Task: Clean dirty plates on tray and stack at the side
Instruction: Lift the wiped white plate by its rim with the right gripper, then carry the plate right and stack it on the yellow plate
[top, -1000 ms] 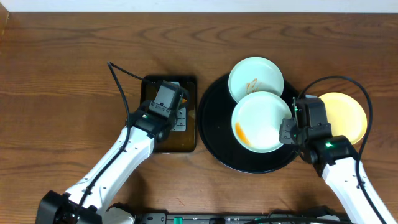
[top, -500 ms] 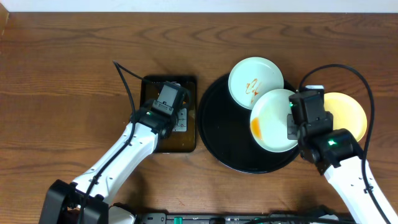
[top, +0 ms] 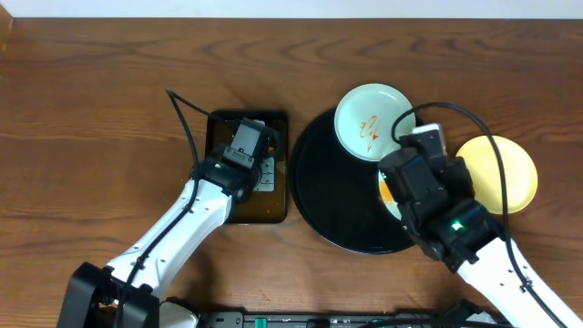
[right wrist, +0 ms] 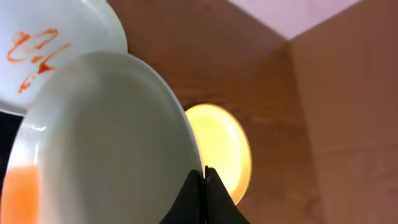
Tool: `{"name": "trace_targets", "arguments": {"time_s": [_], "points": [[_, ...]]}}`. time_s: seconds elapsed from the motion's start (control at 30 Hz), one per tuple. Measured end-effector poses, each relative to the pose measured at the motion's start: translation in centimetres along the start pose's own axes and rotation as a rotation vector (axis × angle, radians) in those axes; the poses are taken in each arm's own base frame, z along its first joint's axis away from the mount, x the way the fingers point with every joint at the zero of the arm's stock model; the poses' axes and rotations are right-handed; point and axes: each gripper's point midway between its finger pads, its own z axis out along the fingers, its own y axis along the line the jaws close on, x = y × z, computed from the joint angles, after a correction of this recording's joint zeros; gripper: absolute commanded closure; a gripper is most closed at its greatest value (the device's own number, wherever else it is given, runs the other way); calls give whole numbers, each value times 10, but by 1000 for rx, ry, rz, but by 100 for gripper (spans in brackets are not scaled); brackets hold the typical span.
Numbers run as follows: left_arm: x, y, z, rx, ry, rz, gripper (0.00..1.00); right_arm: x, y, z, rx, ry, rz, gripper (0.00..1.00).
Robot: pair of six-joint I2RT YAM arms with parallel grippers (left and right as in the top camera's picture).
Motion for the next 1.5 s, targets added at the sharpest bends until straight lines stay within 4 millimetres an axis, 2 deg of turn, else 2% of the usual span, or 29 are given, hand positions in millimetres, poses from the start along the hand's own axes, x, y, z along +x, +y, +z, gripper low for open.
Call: {"name": "trace_targets", "arguments": {"time_s": [0.23, 1.1, 1.3, 1.5], "points": [[0, 0, 0, 0, 0, 0, 92, -11, -8, -7, 75, -48, -69, 99], [0, 0, 0, 0, 0, 0, 92, -11, -12, -6, 98, -47, -74, 99], [0, 0, 0, 0, 0, 0, 92, 2, -18, 14, 36, 31, 77, 99], [0, 0, 0, 0, 0, 0, 92, 29, -46, 43, 27, 157, 330, 99]]}}
